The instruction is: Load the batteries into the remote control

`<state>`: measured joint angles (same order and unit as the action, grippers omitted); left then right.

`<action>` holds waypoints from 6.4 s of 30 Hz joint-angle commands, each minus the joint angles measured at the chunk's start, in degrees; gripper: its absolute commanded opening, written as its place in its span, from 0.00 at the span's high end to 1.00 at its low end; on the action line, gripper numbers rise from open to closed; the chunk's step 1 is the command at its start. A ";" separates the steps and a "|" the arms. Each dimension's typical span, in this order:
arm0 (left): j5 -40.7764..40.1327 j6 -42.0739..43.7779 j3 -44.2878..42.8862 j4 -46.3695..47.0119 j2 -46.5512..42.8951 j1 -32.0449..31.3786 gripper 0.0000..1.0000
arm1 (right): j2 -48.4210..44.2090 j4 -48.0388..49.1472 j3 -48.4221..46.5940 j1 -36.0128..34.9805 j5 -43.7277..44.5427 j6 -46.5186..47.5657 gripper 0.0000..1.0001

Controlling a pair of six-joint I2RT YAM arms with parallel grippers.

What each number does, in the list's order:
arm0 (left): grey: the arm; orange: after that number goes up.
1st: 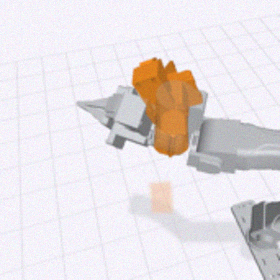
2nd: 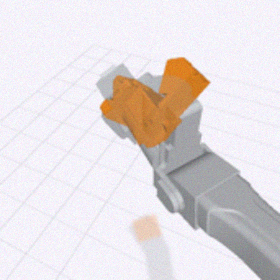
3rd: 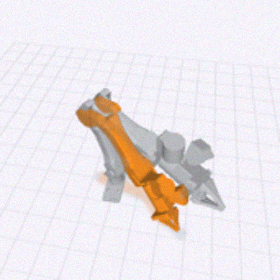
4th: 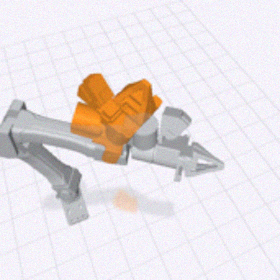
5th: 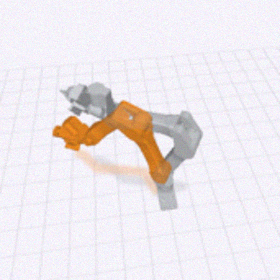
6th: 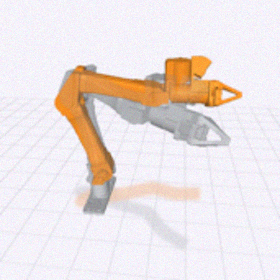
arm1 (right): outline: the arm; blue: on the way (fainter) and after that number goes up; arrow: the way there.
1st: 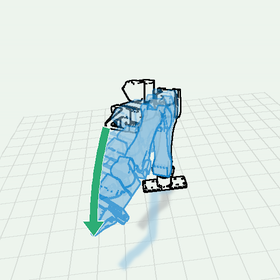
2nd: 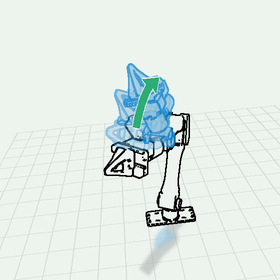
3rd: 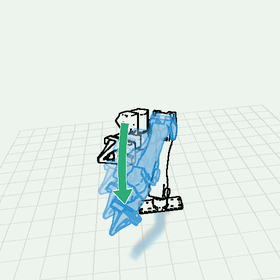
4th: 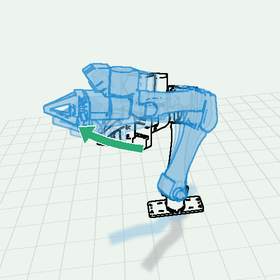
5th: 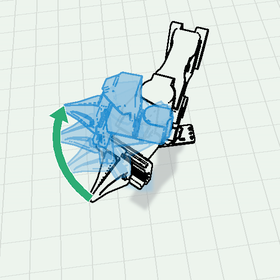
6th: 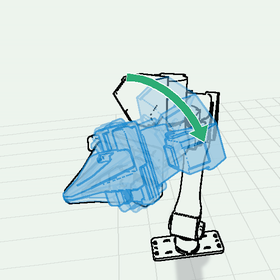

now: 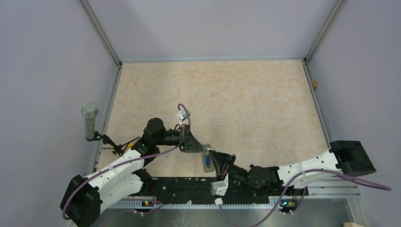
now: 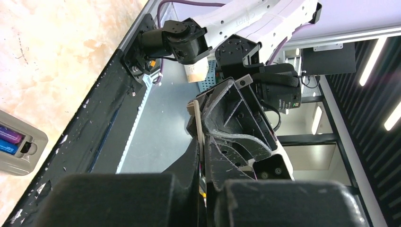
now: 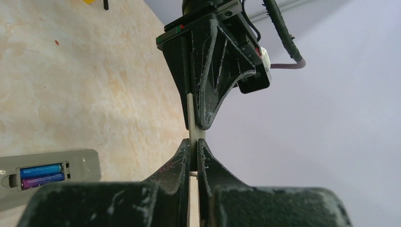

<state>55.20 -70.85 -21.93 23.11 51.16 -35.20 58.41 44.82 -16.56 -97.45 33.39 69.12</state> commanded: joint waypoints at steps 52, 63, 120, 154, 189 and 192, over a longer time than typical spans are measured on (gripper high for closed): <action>7.23 17.85 -4.09 -9.98 0.48 -0.25 1.00 | -9.99 -51.70 -24.85 13.63 -26.03 -55.01 0.41; 8.21 16.75 -4.17 -8.88 -0.27 -0.22 1.00 | -5.91 -50.65 -25.02 14.73 -25.62 -53.28 0.46; -20.10 32.53 -17.87 -19.28 30.45 -0.39 0.27 | -9.29 -69.21 -25.38 14.67 -15.96 -73.67 0.98; -25.69 32.80 -11.01 -20.17 30.99 -0.44 0.32 | -3.43 -70.37 -28.31 14.73 -16.02 -77.91 0.97; -24.51 33.44 -7.87 -17.93 30.24 -0.40 0.31 | 5.08 -66.39 -25.08 15.12 -15.25 -89.58 0.97; -23.67 32.59 -6.23 -16.26 29.18 -0.48 0.31 | 5.36 -65.79 -24.55 15.41 -15.64 -89.64 0.97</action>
<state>30.33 -37.60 -30.70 4.38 82.21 -35.35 63.20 -23.75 -42.26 -83.11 16.91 -19.59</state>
